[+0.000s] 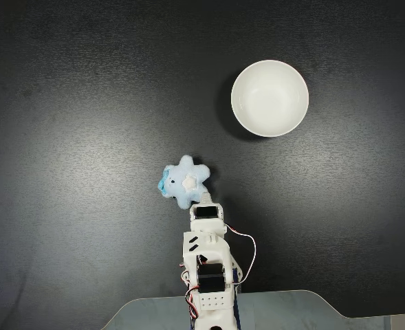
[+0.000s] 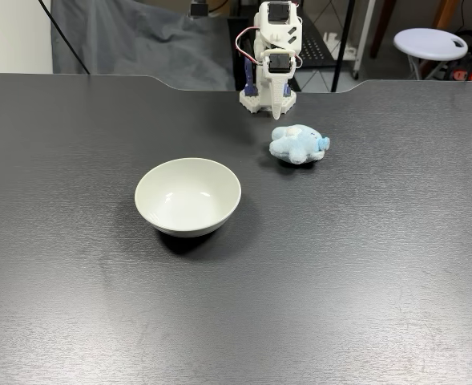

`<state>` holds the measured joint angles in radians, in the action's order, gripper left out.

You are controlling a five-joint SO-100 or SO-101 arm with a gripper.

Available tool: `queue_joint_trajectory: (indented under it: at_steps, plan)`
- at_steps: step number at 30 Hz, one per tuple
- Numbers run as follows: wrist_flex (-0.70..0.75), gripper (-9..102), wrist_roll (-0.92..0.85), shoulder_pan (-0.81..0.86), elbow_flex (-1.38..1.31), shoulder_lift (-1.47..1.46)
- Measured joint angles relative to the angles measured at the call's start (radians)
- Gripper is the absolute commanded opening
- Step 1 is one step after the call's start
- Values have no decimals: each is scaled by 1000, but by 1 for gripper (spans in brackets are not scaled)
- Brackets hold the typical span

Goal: Grasp a skyblue doll and put it in the white bowl.

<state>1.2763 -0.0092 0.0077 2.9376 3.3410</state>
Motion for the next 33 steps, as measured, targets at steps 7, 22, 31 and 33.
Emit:
queue_joint_trajectory:
  at_steps: [7, 22, 31, 33]
  plan:
    - [0, -1, 0, 0, 0, 0]
    - [0, -1, 0, 0, 0, 0]
    - [-9, -1, 0, -2, -337, -348]
    - [-9, -1, 0, -2, -515, -497]
